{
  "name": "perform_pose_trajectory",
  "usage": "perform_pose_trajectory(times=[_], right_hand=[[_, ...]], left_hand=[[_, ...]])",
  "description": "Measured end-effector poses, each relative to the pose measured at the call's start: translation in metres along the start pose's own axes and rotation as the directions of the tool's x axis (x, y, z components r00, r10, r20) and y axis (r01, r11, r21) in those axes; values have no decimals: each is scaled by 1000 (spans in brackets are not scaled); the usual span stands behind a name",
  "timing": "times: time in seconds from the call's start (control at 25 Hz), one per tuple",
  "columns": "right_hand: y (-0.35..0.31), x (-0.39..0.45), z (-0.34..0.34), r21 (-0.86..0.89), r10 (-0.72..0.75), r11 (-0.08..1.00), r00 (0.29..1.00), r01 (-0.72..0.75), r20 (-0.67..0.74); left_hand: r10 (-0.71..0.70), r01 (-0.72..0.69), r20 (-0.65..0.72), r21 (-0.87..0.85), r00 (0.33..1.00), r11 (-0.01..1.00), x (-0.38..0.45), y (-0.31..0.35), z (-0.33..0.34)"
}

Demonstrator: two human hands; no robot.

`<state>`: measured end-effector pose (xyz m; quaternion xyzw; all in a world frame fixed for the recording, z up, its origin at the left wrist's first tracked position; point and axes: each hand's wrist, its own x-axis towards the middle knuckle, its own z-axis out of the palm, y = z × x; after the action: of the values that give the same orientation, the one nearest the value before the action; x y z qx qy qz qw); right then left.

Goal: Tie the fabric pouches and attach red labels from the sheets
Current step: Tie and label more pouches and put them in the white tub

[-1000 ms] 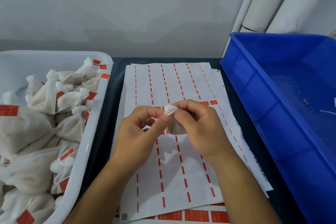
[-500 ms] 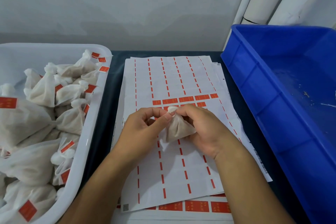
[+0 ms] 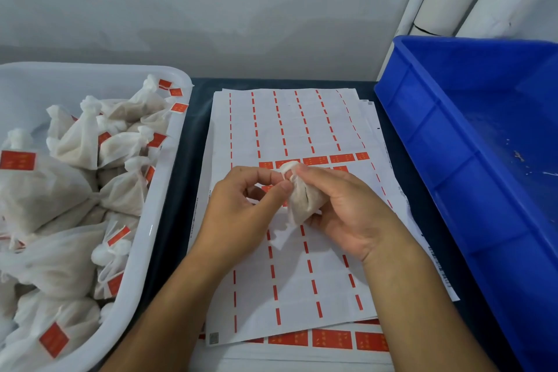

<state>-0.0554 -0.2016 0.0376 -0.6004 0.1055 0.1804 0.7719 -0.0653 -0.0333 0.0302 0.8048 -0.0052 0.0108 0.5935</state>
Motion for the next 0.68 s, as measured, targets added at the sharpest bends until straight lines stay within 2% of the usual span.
perform_pose_trajectory(times=[0.28,0.48,0.56,0.68], right_hand=[[3,-1,4,-74,-46,996,999,44,-26],[5,-1,8,-95,-41,995,996,34,-75],[5,-1,9,-100,-49,994,995,40,-82],[5,-2,10,-123,-62,991,993,50,-98]], left_hand=[[58,-48,-96,102,994,994,0,-2,3],[220,-176,-234,194,947,965,-6,1,6],[289,-229,-244,244,926,942,-8,0,6],[306,-236,-237,282,922,930,-9,-2,6]])
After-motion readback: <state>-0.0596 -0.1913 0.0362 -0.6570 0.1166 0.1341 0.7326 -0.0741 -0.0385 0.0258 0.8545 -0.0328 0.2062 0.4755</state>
